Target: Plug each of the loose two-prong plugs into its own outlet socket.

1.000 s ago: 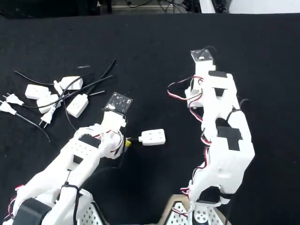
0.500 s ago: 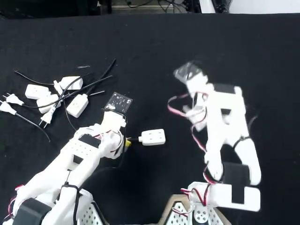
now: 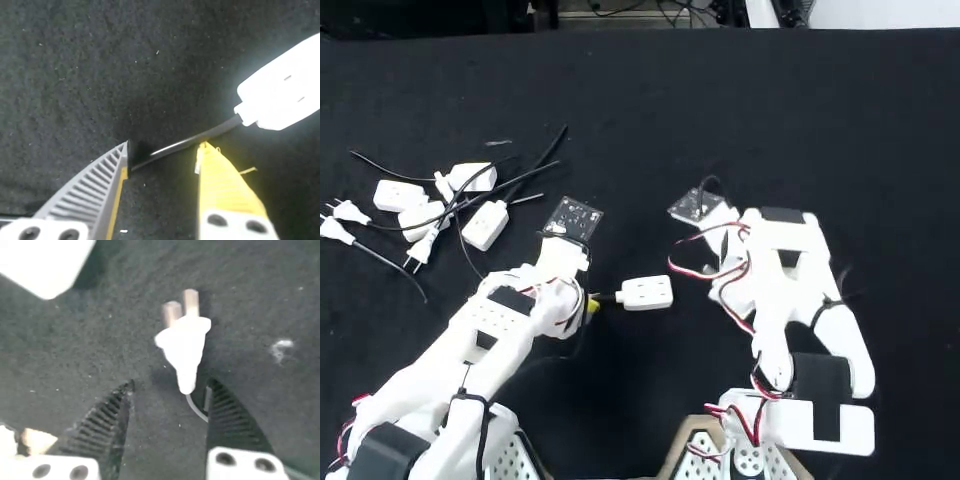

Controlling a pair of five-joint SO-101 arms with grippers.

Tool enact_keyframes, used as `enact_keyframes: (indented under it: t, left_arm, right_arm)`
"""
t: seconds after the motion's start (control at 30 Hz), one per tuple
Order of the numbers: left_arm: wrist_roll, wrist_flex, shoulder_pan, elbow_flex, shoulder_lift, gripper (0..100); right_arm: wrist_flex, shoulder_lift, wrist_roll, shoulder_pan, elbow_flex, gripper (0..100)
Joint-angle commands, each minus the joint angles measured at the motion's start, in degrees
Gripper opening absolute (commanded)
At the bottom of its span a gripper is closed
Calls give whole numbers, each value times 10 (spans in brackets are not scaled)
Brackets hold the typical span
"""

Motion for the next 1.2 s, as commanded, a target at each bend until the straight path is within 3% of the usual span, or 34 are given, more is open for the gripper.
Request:
enact_keyframes:
  t: [0.0, 0.3, 0.67, 1.17]
  left_arm:
    - [0, -8, -1, -2, -2, 216]
    - [0, -7, -1, -2, -2, 216]
    - [0, -7, -1, -2, -2, 216]
    - [0, -7, -1, -2, -2, 216]
  right_arm:
    - [20, -31, -25, -11, -71, 172]
    - [-2, -29, -28, -15, -78, 167]
    - [-100, -28, -92, -19, -27, 167]
    - [-54, -100, -85, -37, -8, 169]
